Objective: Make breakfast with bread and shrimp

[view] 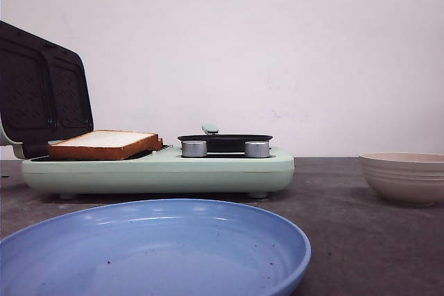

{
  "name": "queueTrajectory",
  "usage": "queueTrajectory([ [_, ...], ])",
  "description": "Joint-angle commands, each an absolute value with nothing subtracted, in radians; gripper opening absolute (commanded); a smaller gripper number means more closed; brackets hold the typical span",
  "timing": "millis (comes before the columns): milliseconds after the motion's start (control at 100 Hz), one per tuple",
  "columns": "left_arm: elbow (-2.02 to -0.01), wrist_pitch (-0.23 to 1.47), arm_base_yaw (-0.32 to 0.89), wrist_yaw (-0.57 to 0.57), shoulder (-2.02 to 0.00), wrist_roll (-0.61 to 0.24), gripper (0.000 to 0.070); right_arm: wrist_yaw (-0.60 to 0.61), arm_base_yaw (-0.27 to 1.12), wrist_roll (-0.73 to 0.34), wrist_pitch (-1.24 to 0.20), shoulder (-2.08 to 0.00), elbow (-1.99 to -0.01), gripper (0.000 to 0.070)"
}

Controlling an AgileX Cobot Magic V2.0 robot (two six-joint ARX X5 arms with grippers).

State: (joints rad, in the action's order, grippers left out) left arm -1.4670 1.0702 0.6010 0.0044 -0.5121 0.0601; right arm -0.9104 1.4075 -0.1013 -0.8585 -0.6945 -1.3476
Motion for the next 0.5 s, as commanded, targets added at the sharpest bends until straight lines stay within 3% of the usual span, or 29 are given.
queueTrajectory([
  [0, -1.483, 1.052, 0.609, -0.015, -0.523, 0.068, 0.0004, -0.888, 1.424, -0.104, -0.753, -0.576, -1.177, 0.0000],
  [190, -1.466, 1.008, 0.609, -0.070, -0.524, 0.066, 0.0004, -0.812, 1.424, -0.104, -0.608, -0.289, -0.926, 0.0000],
  [320, -1.441, 0.982, 0.609, -0.096, -0.524, 0.054, 0.0003, -0.812, 1.424, -0.105, -0.607, -0.187, -0.867, 0.0000],
  [490, -1.376, 0.910, 0.609, -0.223, -0.531, -0.107, 0.0004, -0.799, 1.424, -0.105, -0.606, -0.152, -0.854, 0.0000],
])
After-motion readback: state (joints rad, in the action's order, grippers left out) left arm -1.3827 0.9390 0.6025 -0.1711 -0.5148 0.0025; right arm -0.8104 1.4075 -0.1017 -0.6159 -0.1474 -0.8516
